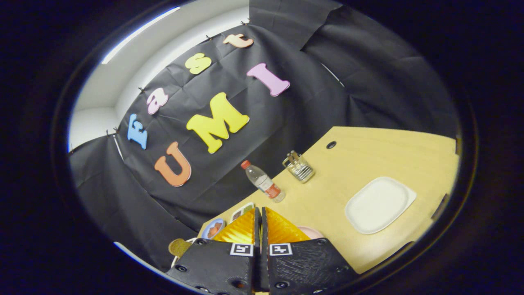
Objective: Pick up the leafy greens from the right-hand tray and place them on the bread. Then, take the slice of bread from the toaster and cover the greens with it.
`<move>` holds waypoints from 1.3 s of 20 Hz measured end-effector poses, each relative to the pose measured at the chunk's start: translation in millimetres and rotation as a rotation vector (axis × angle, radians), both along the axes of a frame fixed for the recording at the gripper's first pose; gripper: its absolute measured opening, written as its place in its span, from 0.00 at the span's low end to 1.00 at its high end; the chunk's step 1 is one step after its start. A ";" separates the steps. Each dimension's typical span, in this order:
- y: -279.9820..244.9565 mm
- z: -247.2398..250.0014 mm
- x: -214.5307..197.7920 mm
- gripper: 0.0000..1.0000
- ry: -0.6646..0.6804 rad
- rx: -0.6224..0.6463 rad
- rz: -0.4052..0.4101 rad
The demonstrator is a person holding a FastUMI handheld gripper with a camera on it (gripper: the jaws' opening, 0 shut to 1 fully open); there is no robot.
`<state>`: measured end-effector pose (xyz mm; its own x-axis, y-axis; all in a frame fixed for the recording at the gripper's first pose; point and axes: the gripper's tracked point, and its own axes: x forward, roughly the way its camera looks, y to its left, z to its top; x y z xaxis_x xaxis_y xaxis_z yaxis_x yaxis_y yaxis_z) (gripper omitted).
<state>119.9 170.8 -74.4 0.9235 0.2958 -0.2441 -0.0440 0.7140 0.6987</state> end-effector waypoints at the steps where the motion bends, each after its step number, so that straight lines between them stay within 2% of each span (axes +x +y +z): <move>1: 17.0 -4.4 -0.2 0.00 0.009 0.021 0.022; 5: 68.4 -26.5 -2.2 0.00 0.066 0.125 0.081; 9: 76.0 -59.5 5.9 0.00 0.128 0.154 0.075; 13: 51.0 -88.9 17.6 0.00 0.136 0.027 0.038; 19: 37.5 -109.6 20.0 0.02 0.128 -0.149 0.057; 22: 27.9 -115.6 20.6 0.11 0.126 -0.228 0.053; 24: 21.9 -117.7 20.3 0.22 0.123 -0.257 0.043; 26: 12.5 -118.4 20.9 0.37 0.115 -0.290 0.026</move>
